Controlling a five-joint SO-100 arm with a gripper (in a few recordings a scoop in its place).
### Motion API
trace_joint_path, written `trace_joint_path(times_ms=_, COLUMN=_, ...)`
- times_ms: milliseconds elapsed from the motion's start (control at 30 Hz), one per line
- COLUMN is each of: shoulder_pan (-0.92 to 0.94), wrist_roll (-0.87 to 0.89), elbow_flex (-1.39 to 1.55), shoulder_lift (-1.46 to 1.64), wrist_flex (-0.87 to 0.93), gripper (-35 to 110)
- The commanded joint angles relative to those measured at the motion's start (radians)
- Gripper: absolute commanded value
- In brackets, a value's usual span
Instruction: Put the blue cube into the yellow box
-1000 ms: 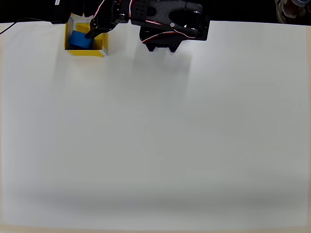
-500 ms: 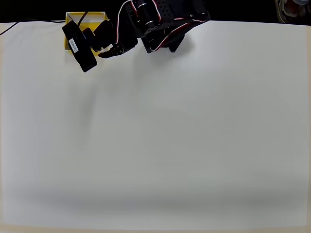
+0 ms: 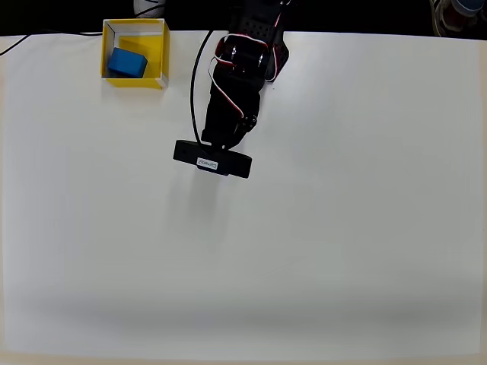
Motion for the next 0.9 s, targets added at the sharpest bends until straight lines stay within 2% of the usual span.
trace_joint_path(times_ms=0, shoulder_pan=-0.143, wrist_roll=0.035, elbow_flex=0.057, shoulder_lift=0.064, wrist_flex=-0.031, gripper=0)
trace_joint_path(times_ms=267, shoulder_pan=-0.27, wrist_roll=0.087, elbow_flex=0.193, shoulder_lift=0.087, wrist_flex=-0.026, gripper=0)
trace_joint_path(times_ms=400, shoulder_pan=-0.256, wrist_roll=0.087, elbow_flex=0.255, shoulder_lift=0.094, wrist_flex=-0.018, gripper=0)
trace_joint_path(times_ms=700, shoulder_pan=-0.281, wrist_roll=0.137, elbow_flex=0.255, shoulder_lift=0.092, wrist_flex=0.124, gripper=0)
trace_joint_path(times_ms=867, shoulder_pan=-0.215, wrist_roll=0.132, elbow_flex=0.255, shoulder_lift=0.092, wrist_flex=0.124, gripper=0)
